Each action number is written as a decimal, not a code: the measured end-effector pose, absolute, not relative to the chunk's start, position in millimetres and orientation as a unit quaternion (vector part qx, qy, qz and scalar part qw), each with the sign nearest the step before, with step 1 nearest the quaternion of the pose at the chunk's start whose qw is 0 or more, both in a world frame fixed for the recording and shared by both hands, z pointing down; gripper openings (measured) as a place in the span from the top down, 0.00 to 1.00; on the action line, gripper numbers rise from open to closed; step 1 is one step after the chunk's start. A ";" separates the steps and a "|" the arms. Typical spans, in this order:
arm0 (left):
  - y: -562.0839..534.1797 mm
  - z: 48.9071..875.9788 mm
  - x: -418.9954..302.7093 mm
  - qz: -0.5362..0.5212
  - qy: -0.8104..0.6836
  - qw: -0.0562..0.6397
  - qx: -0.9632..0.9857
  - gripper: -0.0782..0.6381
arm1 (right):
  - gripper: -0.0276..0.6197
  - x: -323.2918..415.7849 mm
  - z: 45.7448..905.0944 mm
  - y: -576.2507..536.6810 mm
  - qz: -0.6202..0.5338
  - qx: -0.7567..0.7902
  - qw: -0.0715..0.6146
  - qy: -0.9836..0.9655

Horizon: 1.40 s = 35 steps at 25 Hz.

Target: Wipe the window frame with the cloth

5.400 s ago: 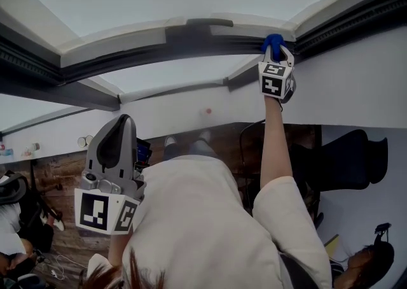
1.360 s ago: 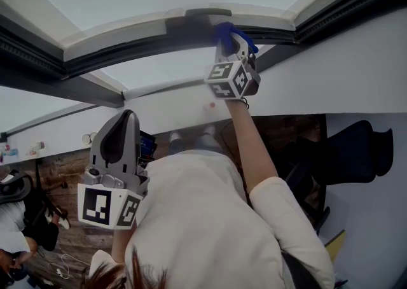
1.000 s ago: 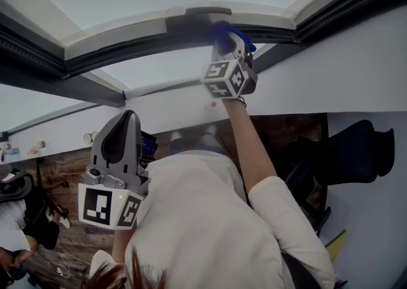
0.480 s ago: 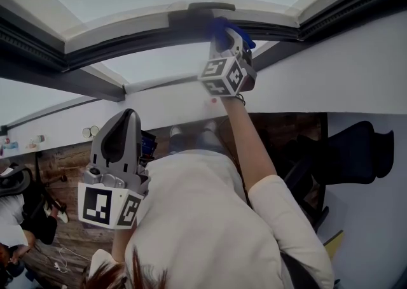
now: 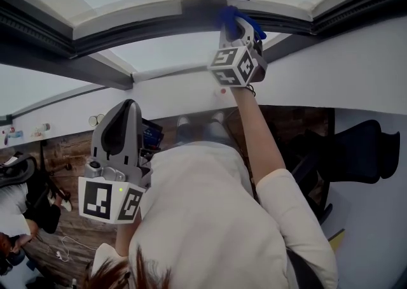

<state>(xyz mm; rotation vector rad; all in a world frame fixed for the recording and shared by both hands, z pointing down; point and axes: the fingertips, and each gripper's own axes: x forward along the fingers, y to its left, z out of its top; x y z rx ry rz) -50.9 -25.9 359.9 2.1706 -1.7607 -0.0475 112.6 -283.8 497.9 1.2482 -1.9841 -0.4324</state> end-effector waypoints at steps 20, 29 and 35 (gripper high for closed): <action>-30.8 358.9 -52.6 -0.024 -0.614 0.174 0.769 0.88 | 0.85 94.3 498.5 -276.1 -0.178 0.473 0.371 -0.779; -30.0 360.0 -53.9 -0.022 -0.613 0.175 0.770 0.88 | 0.85 83.4 496.9 -272.4 -0.183 0.467 0.370 -0.782; -29.8 360.8 -55.1 -0.023 -0.610 0.177 0.772 0.88 | 0.85 77.7 499.5 -270.4 -0.184 0.463 0.372 -0.783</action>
